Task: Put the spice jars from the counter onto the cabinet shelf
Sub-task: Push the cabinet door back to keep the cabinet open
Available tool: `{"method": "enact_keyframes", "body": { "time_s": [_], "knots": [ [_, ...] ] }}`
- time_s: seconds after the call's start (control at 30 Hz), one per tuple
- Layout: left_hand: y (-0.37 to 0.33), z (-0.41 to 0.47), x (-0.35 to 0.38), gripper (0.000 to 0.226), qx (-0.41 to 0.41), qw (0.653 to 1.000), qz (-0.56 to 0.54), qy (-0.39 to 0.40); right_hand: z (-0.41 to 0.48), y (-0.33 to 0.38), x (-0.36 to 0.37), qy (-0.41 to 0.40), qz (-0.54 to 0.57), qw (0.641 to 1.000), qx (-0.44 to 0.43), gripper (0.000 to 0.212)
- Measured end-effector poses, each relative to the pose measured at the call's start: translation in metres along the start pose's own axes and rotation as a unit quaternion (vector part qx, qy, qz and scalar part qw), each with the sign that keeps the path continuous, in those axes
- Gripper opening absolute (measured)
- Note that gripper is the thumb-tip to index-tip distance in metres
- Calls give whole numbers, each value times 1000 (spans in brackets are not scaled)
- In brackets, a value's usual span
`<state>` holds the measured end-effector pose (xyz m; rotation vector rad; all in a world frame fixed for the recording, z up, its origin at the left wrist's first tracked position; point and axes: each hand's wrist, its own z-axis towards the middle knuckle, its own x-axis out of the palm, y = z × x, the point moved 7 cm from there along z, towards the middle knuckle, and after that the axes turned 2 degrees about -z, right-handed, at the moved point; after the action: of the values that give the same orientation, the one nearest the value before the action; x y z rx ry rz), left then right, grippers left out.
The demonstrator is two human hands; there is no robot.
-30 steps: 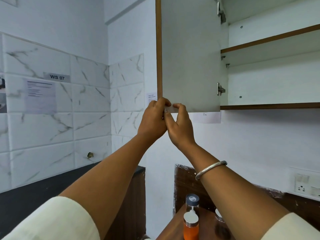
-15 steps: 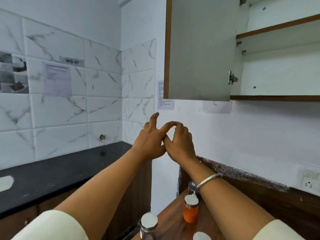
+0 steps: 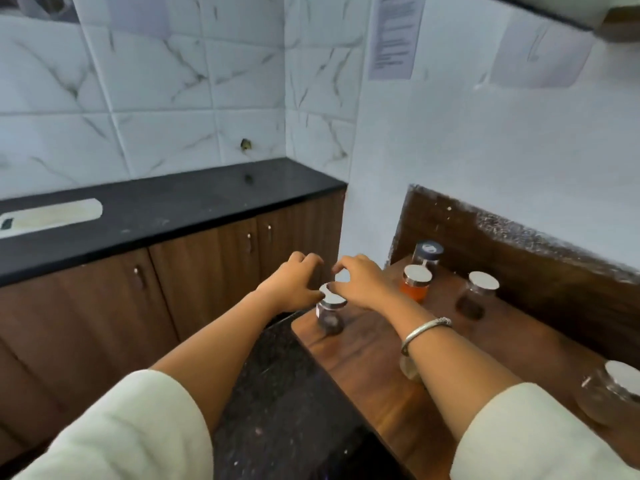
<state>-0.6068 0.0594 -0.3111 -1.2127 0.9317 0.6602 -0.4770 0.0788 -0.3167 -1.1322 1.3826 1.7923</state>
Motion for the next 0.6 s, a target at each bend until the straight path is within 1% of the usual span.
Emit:
{"method": "enact_keyframes", "body": {
  "time_s": [0.1, 0.17, 0.33, 0.47, 0.6],
  "knots": [
    [36, 9, 31, 66, -27, 999, -20, 32, 7, -15, 30, 28, 20, 999, 41, 36],
    [52, 16, 50, 64, -40, 997, -33, 49, 9, -32, 55, 43, 33, 996, 66, 41],
    [83, 40, 97, 63, -57, 992, -67, 91, 30, -64, 92, 30, 58, 991, 120, 56],
    [101, 63, 127, 74, -68, 988, -96, 103, 50, -84, 112, 18, 60, 985, 162, 70],
    [114, 87, 149, 88, -60, 982, -141, 109, 65, -100, 127, 4, 44, 982, 186, 77]
  ]
}}
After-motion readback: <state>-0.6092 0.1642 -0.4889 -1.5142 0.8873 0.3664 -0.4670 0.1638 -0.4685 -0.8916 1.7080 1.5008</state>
